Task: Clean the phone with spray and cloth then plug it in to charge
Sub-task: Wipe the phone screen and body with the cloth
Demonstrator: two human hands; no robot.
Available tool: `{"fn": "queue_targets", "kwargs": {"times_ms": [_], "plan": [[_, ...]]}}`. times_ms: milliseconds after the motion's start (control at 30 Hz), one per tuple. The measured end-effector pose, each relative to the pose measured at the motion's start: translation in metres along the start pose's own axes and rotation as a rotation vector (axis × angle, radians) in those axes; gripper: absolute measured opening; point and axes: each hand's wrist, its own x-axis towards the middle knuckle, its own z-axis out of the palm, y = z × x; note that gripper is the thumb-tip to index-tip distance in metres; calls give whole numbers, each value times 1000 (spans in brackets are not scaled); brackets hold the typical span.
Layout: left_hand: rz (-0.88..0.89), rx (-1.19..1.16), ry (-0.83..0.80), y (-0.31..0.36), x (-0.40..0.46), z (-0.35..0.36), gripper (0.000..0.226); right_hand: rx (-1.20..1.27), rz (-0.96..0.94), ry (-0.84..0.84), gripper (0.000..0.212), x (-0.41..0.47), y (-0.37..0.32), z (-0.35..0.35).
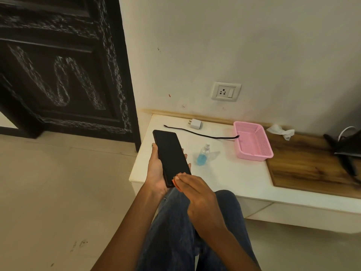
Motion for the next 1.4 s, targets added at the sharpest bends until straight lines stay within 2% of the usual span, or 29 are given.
{"fn": "queue_targets", "kwargs": {"times_ms": [200,333,500,567,633,767,833,933,1000,1100,1200,1300,1400], "plan": [[-34,-77,-12,-5,-3,0,71,32,-25,-36,35,28,-7,4],[-89,-174,-67,-15,-12,3,64,123,131,-169,40,55,4,10],[-106,-228,-85,-25,-12,6,45,81,248,-205,43,76,16,5],[-101,-171,-63,-23,-8,1,48,94,241,-235,44,71,12,3],[-73,-66,4,-18,-2,-6,63,120,169,-261,41,58,0,-1],[-29,-34,99,-13,10,-16,69,75,-9,-151,43,19,-8,-3],[-40,-39,87,-14,9,-16,69,77,-29,-161,53,11,-2,-3],[-65,-6,27,-17,7,-17,74,70,-57,-165,51,20,10,-1],[-94,49,-16,-19,4,-13,74,56,-25,-162,52,34,22,-1],[-132,67,-79,-28,-5,-4,64,59,134,-149,57,59,44,0],[-136,122,-58,-37,-8,2,65,61,243,-190,54,76,64,-2],[-128,131,-33,-35,-6,0,65,66,255,-222,56,70,62,0],[-123,98,-17,-27,1,-9,71,76,175,-178,57,49,43,3]]}}
